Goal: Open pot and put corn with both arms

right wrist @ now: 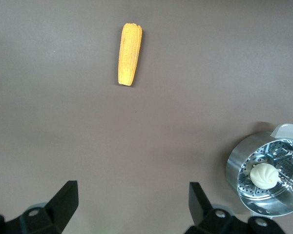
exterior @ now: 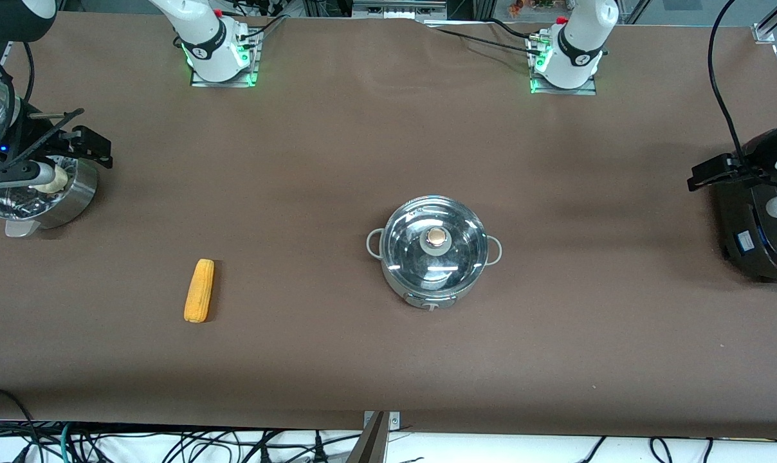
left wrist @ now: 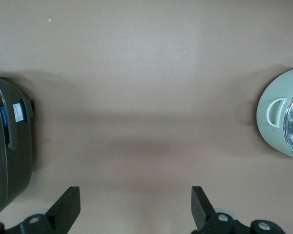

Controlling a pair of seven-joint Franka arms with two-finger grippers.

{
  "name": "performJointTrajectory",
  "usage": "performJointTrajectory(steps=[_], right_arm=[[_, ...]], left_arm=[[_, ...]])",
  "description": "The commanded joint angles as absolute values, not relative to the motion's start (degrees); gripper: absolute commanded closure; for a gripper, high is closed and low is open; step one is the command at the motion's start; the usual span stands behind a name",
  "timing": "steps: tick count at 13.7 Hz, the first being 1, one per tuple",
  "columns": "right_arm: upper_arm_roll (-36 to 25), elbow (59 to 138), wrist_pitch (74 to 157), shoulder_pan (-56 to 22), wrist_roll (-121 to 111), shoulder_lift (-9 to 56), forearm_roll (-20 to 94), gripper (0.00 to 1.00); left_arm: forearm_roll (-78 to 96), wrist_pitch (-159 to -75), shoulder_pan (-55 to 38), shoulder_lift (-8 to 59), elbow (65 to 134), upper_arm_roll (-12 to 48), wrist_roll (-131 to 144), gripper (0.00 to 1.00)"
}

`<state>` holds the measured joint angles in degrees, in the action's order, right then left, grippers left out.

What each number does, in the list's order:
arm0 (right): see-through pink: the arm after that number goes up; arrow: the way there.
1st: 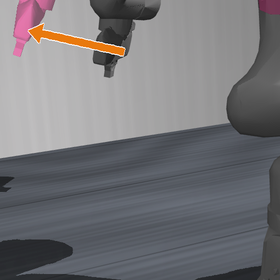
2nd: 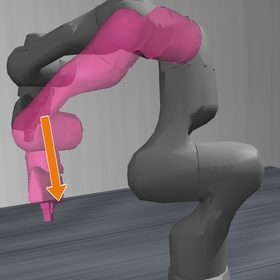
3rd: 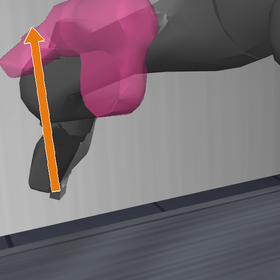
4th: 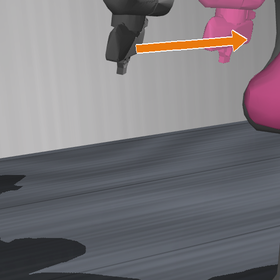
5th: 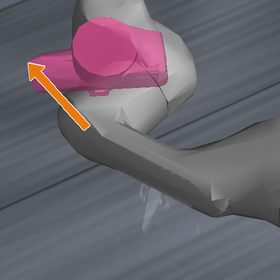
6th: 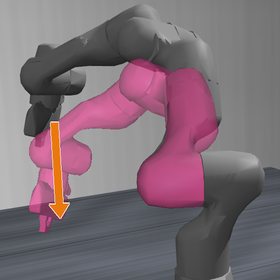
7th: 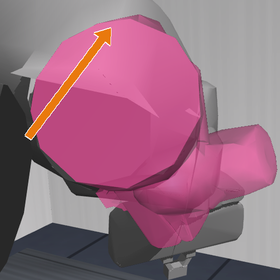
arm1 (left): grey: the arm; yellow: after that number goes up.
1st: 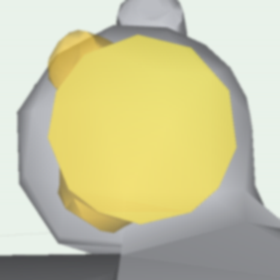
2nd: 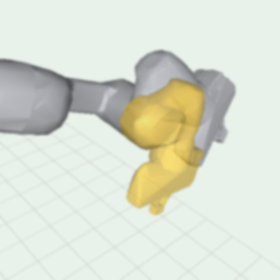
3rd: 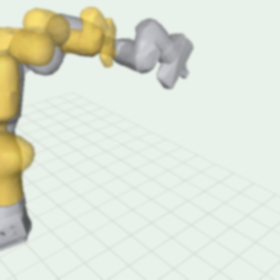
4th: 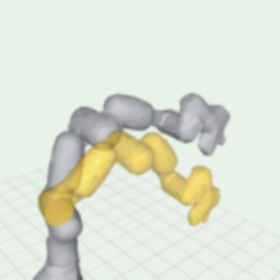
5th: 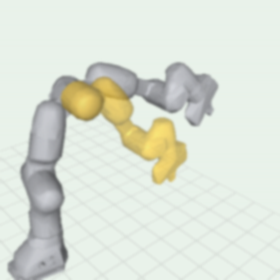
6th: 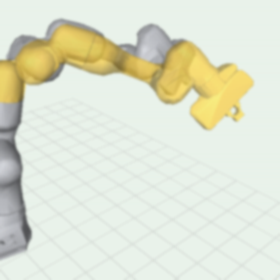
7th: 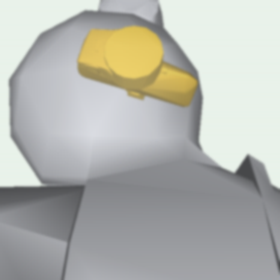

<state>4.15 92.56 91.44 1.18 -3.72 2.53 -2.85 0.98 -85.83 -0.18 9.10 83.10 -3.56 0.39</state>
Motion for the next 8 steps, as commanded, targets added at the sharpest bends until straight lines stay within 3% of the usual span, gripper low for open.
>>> performJointTrajectory(steps=[1,8], right_arm=[[4.22,90.88,90.18,1.23,-4.57,3.16,-1.24,0.00],[4.13,90.79,90.26,1.32,-4.40,3.16,-1.23,0.00]], left_arm=[[0.09,-85.43,-0.09,9.23,82.27,-3.78,-1.23,0.00],[0.18,-85.43,0.09,9.23,82.53,-3.96,-1.32,0.00]])
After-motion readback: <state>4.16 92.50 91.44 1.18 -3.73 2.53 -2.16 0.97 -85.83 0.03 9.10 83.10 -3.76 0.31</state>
